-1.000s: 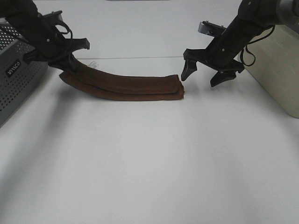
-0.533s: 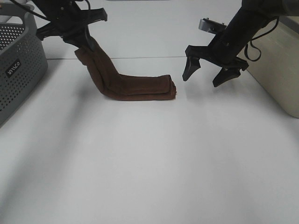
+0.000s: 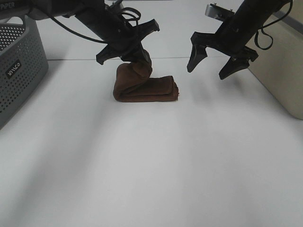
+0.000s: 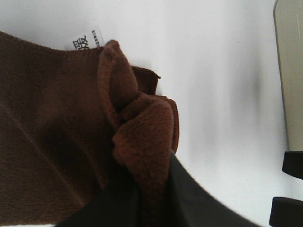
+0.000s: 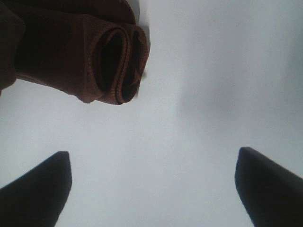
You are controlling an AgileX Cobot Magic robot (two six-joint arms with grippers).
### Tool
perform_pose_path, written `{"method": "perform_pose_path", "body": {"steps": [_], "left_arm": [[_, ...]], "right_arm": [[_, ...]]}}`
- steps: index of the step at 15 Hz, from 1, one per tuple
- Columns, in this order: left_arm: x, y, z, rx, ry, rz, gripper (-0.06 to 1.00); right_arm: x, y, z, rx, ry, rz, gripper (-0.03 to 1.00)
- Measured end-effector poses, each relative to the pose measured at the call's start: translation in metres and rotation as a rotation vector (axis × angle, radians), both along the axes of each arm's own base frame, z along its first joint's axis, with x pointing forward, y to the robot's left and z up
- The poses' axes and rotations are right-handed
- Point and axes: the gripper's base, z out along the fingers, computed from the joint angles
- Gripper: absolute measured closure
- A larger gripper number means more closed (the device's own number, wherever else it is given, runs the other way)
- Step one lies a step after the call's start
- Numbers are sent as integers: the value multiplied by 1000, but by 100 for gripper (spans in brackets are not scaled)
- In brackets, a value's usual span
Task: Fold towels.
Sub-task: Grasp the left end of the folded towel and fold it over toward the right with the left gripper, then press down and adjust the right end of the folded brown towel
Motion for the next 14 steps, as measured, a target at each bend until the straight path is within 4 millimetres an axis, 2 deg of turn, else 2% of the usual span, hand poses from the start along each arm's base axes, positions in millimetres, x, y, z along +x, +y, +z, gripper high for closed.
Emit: {"method": "perform_pose_path", "body": {"steps": [2,5,6,9,10,12,14], "left_arm": [[0,-7,-4,-26,-1,11,69],[-2,-15,-2,-85,4,26,33],[-2,-17,0,-118,13,39,27],[1,-17,9,-149,-37,54,23],[2,-14,19,-135,-90,37,23],[8,5,38,-89,-181,26,23],[20,35,41,-22,-212,48,23]], "right_arm": [[-1,0,0,0,8,3,9],[-1,0,0,0,7,2,9],[-1,0,0,1,7,1,9],[0,6,3,78,6,-17,9],[0,9,5,111,0,-19,9],[1,22,12,249,-29,10,9],[1,45,19,361,-89,61,9]]}}
